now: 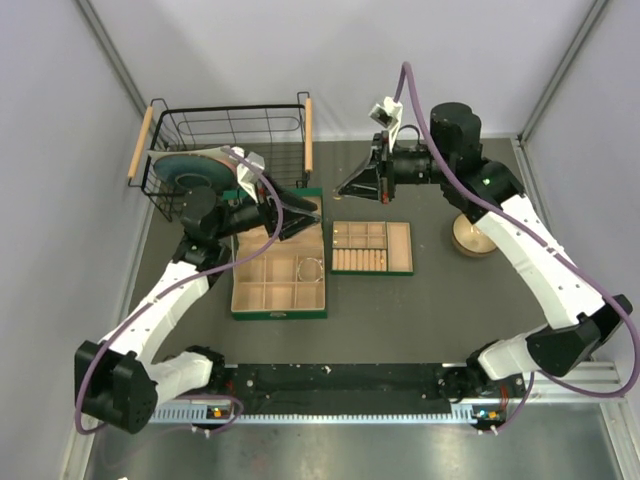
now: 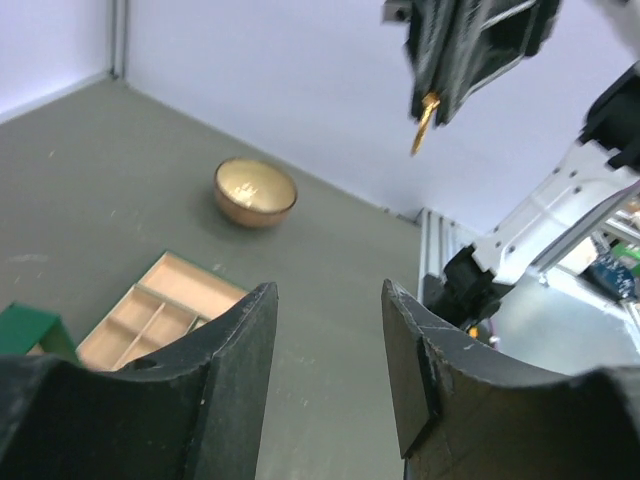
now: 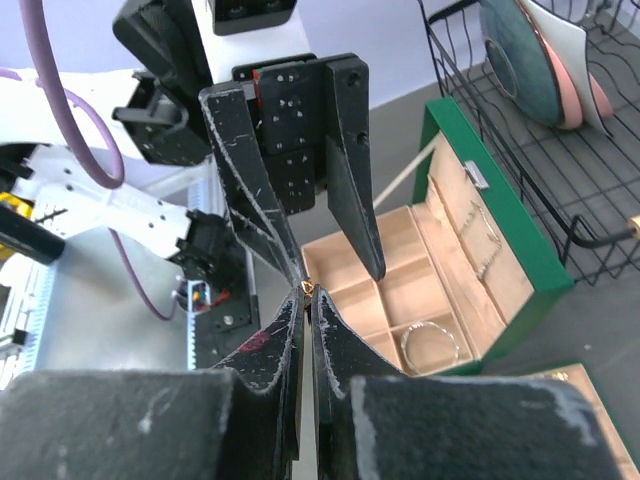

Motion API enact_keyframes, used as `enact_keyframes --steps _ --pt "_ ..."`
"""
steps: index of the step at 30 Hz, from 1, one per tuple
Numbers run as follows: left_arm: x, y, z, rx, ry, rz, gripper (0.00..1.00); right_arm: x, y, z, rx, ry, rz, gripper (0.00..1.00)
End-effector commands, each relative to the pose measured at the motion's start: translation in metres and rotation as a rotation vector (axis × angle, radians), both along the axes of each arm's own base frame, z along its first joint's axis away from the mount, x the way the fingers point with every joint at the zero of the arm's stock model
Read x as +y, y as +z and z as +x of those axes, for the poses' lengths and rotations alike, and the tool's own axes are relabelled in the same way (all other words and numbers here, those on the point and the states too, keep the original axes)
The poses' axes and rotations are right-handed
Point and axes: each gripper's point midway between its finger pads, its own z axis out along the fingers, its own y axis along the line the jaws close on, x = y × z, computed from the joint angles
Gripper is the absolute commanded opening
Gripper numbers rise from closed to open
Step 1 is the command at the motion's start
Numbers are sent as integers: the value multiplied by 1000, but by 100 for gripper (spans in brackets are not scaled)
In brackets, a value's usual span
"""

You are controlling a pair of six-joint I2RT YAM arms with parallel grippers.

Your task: Organize the mixed jewelry

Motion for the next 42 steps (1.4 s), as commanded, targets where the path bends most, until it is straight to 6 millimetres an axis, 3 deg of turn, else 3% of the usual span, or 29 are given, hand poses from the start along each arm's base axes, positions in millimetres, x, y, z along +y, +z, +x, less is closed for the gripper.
enact_keyframes --steps 1,7,17,34,42 --pt "-8 63 -19 -116 -72 -171 53 9 32 -3 11 44 119 0" --pt "-16 71 -26 -119 -121 -207 60 8 29 -3 18 36 117 0" --pt "-21 85 -23 -131 -135 -228 58 8 21 -8 34 38 108 0" --pt "-27 81 -13 -115 -119 -209 36 8 22 -11 35 41 109 0" --pt "-27 78 -11 -102 -112 -197 20 7 22 -11 29 42 109 0"
